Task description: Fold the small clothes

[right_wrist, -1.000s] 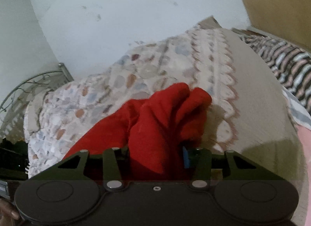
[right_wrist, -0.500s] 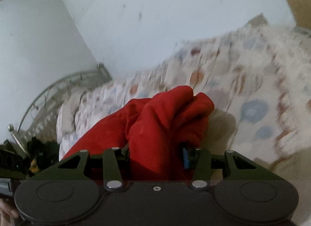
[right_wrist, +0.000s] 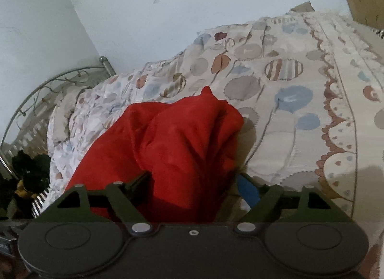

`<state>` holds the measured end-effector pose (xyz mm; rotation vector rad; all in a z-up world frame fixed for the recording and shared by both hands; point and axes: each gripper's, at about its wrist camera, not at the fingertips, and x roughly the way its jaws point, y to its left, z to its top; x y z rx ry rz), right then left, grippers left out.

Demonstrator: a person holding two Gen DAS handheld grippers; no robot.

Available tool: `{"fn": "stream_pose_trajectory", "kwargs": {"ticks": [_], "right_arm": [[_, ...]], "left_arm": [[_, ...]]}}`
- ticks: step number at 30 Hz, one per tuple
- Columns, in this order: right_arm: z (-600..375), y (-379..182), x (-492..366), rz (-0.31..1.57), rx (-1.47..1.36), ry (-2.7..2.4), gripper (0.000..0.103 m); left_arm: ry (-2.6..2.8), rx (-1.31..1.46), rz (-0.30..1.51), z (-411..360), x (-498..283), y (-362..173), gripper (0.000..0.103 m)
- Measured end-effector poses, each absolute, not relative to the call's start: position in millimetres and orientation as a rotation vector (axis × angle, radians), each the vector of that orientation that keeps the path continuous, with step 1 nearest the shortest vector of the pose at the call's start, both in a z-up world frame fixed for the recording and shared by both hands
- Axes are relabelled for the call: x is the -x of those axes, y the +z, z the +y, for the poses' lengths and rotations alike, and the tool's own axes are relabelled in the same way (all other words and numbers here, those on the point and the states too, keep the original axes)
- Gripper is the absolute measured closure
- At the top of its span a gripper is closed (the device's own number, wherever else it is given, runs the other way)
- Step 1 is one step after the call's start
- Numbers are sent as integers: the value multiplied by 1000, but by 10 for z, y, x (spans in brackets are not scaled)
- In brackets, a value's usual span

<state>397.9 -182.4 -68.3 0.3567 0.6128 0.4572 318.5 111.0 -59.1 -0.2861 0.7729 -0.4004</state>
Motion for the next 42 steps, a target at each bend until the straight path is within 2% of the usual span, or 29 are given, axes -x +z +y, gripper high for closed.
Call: {"fn": "stream_pose_trajectory", "kwargs": {"ticks": [2,4,17,20,23,31,42], "right_arm": [[-1824,-615,-3866,584,-334,470,21],[-1840,-574,-3732,573,-321,496,16],[-1826,-726,-3503,600,-195,353,8],[-1788,-715,-3465,582,-162,327,7],[-1797,-641,-3373,538,-154,319,7],[-1787,-175,-2921,372,-107,325,1],[-1681,324,-2081,231,-52,323,1]], "left_arm": [[-396,306,775,1151,-3205,-607,10],[-396,336,784,1205,-3238,-630,9],[-381,320,779,1167,-3247,-659,7],[-368,343,772,1182,-3225,-657,0],[-359,379,758,1225,-3215,-629,0],[-194,265,603,1156,-2806,-185,1],[-58,105,404,1118,-1772,536,0]]}}
